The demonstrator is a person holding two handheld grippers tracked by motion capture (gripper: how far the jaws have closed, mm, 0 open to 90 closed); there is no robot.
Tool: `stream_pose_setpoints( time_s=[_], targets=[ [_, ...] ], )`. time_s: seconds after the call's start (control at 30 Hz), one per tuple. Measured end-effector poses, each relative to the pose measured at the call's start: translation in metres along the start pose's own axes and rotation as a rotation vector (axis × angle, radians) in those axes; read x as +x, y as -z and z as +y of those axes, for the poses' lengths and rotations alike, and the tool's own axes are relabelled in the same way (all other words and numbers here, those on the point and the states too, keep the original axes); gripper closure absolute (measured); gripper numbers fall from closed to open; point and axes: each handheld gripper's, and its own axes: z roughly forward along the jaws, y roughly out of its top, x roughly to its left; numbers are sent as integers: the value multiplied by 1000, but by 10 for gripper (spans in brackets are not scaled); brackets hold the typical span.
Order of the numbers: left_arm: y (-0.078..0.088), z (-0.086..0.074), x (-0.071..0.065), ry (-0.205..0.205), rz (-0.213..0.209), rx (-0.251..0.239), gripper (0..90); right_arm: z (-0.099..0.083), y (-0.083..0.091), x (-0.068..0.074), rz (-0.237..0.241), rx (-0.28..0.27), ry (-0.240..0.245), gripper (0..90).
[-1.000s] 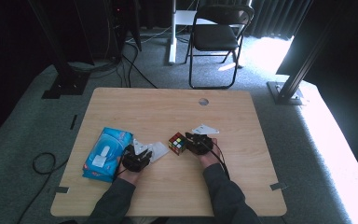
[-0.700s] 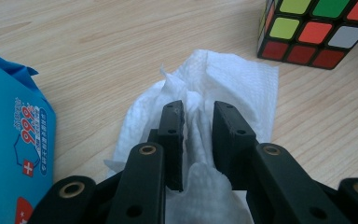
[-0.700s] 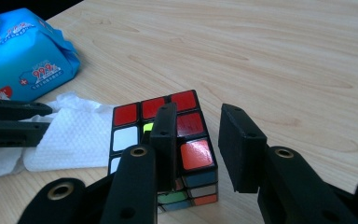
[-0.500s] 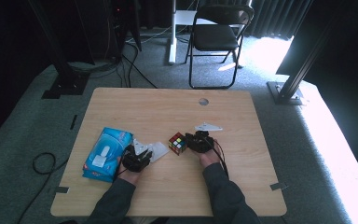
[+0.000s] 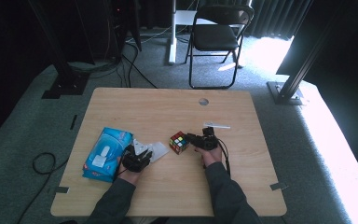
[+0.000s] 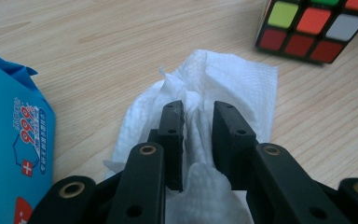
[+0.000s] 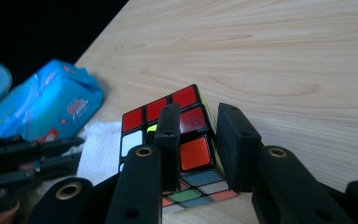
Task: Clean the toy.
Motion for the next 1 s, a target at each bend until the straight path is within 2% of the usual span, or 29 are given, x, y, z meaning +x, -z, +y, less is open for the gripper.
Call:
stream_pose_setpoints(
  time_s=[0.07,0.17,0.2,0.3,0.33,0.37,0.4,0.43,0.47,0.5,0.57,0.67,0.73,0.83,0.9,1.0],
  targets=[
    [0,0,0,0,0,0,740,1,2,-2,-11,-5,0,710],
    [0,0,0,0,0,0,740,2,6,-1,-49,-4,39,707],
    [0,0,0,-1,1,1,740,2,6,-2,-47,-5,31,707],
    [0,0,0,-2,2,1,740,2,7,-7,-20,-11,-24,712],
    [0,0,0,0,2,2,740,2,7,-9,-8,-12,-42,796],
    [0,0,0,0,2,2,740,2,7,-9,-8,-12,-42,796],
    [0,0,0,0,1,1,740,3,9,-16,21,-37,-121,834],
    [0,0,0,0,0,0,740,3,10,-18,25,-42,-128,847],
    [0,0,0,1,-1,-1,740,3,10,-18,-18,-32,-111,847],
    [0,0,0,1,-1,-1,740,1,9,-17,-68,-7,-59,816],
    [-1,0,0,2,0,1,740,-2,9,-17,-57,-7,-55,768],
    [-1,0,0,-2,2,1,740,-2,11,-11,-88,-25,-15,718],
    [-1,0,0,-1,2,2,739,1,14,-7,-87,-46,6,694],
    [-1,0,0,-1,1,0,739,2,14,1,-73,-40,39,659],
    [-1,0,0,-1,1,0,739,1,10,4,-81,-22,61,648],
    [-1,0,0,-1,0,-1,739,-1,7,6,-69,-6,65,630]
  ],
)
